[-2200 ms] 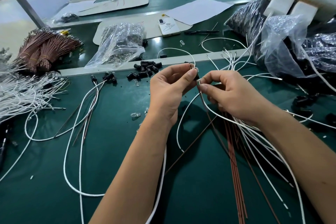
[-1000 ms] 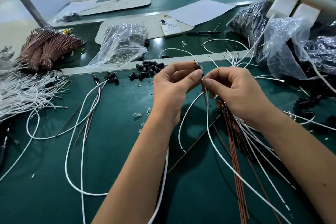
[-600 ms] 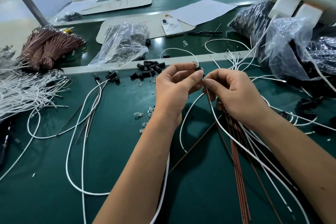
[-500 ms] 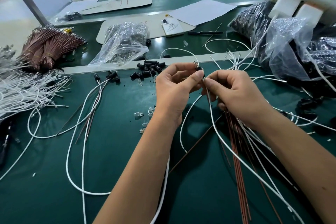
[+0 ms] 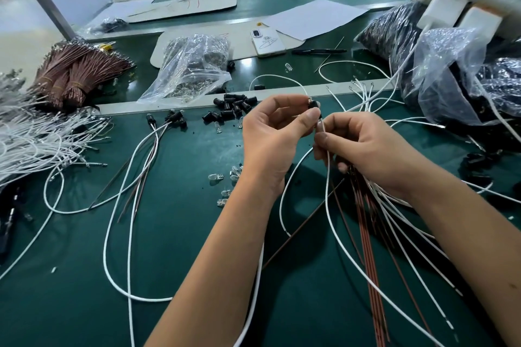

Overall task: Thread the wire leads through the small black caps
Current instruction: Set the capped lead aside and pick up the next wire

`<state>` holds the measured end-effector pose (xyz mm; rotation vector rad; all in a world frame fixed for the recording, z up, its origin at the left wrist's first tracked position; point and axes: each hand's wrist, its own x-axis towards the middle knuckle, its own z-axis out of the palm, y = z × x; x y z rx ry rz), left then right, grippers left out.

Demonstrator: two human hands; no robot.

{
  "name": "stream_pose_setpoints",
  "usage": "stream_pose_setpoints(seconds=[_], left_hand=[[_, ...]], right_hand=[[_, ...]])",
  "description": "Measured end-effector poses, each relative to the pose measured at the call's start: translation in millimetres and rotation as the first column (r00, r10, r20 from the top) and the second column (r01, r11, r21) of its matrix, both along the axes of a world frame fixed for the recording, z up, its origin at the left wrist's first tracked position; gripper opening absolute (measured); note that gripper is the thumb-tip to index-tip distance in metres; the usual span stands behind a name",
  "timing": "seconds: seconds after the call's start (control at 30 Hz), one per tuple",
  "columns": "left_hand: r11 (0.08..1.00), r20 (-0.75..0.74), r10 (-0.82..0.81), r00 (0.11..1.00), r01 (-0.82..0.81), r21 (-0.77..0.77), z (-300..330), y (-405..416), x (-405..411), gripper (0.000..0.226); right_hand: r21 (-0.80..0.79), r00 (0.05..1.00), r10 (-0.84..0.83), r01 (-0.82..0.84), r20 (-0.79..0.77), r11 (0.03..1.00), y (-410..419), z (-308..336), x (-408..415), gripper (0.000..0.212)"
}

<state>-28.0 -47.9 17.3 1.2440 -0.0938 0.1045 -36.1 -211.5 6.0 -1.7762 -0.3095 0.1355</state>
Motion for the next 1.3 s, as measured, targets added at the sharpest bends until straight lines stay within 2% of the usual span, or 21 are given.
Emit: stream_pose_setpoints(seconds=[0.2,0.3,0.57,0.7,0.87,1.07,1.3], left_hand=[[1.0,0.063,0.007,0.998,-0.006,-0.007,1,2,0,0.022],[1.0,0.098,0.003,0.995,0.0,-0.026,2,3,0,0.024],[0.995,0.25,-0.09,0.964,0.098,-0.023,5,6,0,0.028],[0.994,0.285,-0.1,0.953,0.105,-0.005,6,5,-1,0.028],[0.995,0.317,-0.094,0.944,0.076,0.067,6,6,0,0.029],[0.996,0.31,-0.076,0.948,0.058,0.068,5,4,-1,0.03],[0.997,0.3,-0.055,0.952,0.033,0.077,3,4,0,0.029]], right_hand=[[-0.001,1.0,0.025,-0.025,-0.002,1.0,-5,1,2,0.008],[0.076,1.0,0.031,-0.031,0.006,0.997,-4,2,2,0.018],[0.26,0.993,-0.049,0.021,0.103,0.966,2,0,0,0.022],[0.209,0.947,-0.182,0.128,0.264,0.97,3,-2,1,0.004],[0.116,0.87,-0.249,0.221,0.425,0.968,1,-1,2,0.01],[0.12,0.835,-0.268,0.24,0.481,0.963,2,-1,3,0.002],[0.156,0.82,-0.317,0.276,0.476,0.948,5,0,0,0.007]])
